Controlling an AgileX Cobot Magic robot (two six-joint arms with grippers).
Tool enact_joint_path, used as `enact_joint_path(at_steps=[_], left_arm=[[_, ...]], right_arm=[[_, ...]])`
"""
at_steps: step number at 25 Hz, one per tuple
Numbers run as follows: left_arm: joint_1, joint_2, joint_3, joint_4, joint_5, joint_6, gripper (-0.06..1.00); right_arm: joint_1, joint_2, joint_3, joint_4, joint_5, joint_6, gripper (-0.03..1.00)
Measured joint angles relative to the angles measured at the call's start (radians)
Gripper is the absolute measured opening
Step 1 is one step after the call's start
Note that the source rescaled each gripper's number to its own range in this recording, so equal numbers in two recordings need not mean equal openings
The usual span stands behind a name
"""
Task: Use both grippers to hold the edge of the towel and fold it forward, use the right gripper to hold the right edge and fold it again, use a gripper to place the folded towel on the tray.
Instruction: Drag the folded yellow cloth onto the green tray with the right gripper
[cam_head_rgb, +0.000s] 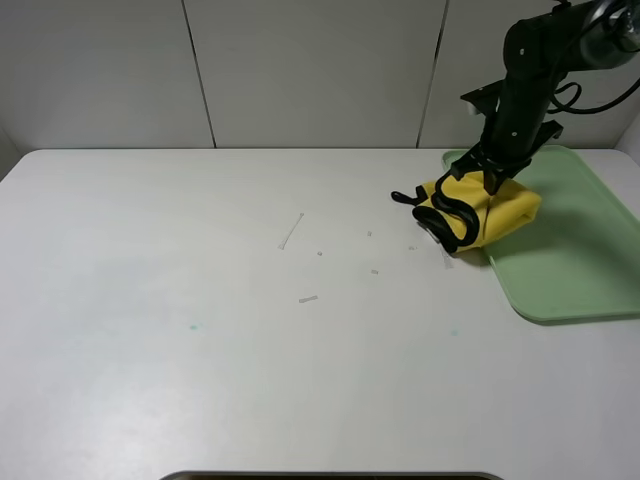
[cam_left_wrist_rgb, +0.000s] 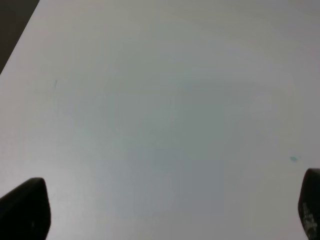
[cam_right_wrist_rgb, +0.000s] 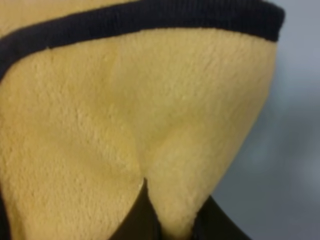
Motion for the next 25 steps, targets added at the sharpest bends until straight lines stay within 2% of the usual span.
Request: enact_joint_path(at_steps=[15,25], left_arm=[[0.000,0.000,0.000,0.000,0.000,0.000,1.00],[0.000,0.000,0.000,-0.004,0.000,0.000,1.00]], right_arm=[[-0.190,0.000,0.000,0.003,-0.027,0.015,0.06],[-0.223,0.000,0.000,0.004,-0.069,0.018,0.06]])
